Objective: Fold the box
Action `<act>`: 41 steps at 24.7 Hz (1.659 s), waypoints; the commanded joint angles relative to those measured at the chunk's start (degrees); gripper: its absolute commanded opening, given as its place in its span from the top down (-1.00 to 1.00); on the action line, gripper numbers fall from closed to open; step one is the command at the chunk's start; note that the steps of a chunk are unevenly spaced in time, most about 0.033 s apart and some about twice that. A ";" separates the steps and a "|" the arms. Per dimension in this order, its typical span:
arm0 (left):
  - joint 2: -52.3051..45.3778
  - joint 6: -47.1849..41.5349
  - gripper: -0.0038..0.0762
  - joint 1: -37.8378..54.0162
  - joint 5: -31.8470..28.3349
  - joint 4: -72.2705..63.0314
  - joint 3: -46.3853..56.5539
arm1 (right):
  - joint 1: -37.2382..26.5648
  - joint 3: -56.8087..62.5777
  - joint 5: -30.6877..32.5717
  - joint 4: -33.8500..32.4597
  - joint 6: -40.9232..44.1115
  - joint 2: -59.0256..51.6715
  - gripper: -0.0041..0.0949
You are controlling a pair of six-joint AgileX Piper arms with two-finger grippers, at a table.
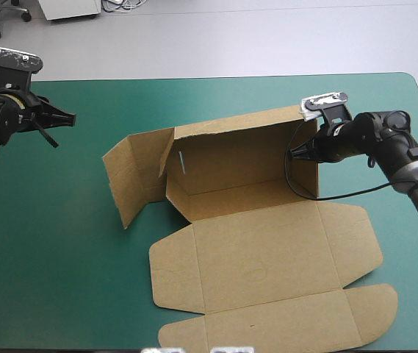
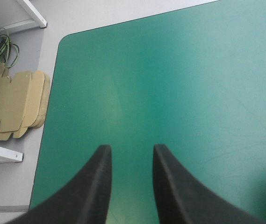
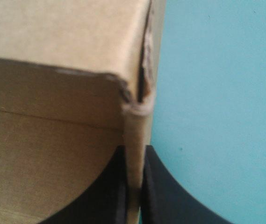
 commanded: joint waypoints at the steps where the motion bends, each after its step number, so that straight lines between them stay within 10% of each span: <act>1: -1.55 -0.24 0.35 0.01 -3.29 -1.41 -1.96 | 0.02 -7.03 4.91 -2.67 4.42 -2.68 0.95; 9: -1.47 -0.24 0.35 0.01 -3.19 -3.58 -1.96 | 0.02 -17.66 20.40 -4.34 7.30 2.98 0.95; 17: -1.47 -0.24 0.35 0.01 -2.45 -3.58 -1.96 | 0.02 -23.86 20.04 -5.83 6.74 14.65 0.95; 20: -1.47 -0.24 0.35 0.01 -2.45 -3.66 -1.96 | 0.02 -26.34 19.48 -5.60 4.88 16.52 0.74; 26: -1.33 -0.04 0.35 0.01 -2.14 -3.73 -1.96 | 0.02 -29.27 15.89 -7.40 2.97 15.83 -0.28; 34: -0.64 -0.04 0.35 0.01 -3.24 -3.73 -1.96 | 0.02 -27.57 20.62 -7.29 2.97 12.30 -0.27; 41: -0.55 -0.04 0.35 0.01 -2.69 -4.86 -1.96 | 0.02 -22.03 9.21 -7.15 3.38 13.16 -0.27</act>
